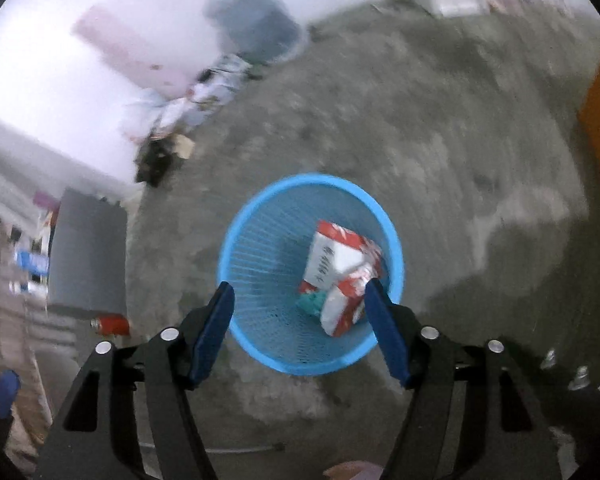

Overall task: Collect trash
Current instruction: 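Turn both tools back toward the table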

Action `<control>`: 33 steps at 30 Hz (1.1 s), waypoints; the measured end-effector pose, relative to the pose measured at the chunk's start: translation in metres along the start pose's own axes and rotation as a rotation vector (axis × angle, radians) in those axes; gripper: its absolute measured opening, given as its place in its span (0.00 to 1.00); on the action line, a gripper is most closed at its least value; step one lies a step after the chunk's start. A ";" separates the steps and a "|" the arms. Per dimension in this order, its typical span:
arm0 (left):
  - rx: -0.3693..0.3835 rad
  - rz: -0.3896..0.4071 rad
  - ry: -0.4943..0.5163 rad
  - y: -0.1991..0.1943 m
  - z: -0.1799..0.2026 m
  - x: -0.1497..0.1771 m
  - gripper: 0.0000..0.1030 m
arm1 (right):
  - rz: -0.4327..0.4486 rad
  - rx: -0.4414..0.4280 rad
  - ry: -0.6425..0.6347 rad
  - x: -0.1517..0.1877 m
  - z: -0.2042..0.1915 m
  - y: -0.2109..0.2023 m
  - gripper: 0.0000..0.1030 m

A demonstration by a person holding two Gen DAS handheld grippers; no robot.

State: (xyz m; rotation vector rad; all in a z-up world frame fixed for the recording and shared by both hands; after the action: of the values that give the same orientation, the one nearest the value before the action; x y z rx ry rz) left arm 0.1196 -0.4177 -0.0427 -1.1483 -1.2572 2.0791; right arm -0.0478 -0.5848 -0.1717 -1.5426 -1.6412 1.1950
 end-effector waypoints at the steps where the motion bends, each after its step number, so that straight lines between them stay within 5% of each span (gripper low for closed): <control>1: -0.005 0.017 0.009 -0.014 0.000 0.007 0.82 | 0.038 0.014 -0.045 0.004 -0.013 -0.013 0.76; 4: -0.033 0.045 0.015 -0.047 -0.008 0.028 0.84 | 0.113 0.043 -0.167 0.017 -0.039 -0.042 0.88; 14: -0.085 0.178 -0.133 -0.161 -0.070 0.113 0.91 | 0.215 0.270 -0.454 0.066 -0.099 -0.082 0.94; 21: -0.141 0.283 -0.204 -0.232 -0.119 0.184 0.91 | 0.311 0.230 -0.640 0.102 -0.147 -0.125 0.94; 28: -0.174 0.376 -0.336 -0.291 -0.173 0.264 0.91 | 0.412 0.089 -0.776 0.147 -0.192 -0.162 0.94; 33: -0.303 0.413 -0.332 -0.324 -0.197 0.307 0.91 | 0.359 -0.043 -0.837 0.172 -0.214 -0.174 0.94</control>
State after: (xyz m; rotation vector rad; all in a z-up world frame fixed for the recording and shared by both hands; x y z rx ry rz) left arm 0.1011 0.0580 0.0639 -1.3210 -1.6487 2.5252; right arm 0.0343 -0.3591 0.0474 -1.4917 -1.9158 2.2285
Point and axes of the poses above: each gripper's, at about its wrist camera, not at the fingertips, and y roughly the way its jaws point, z to its right, x to its underside, the point moved 1 cm from there along y, roughly the way its jaws point, and after that the axes turned 13 degrees about -z, right-handed, at the moved point
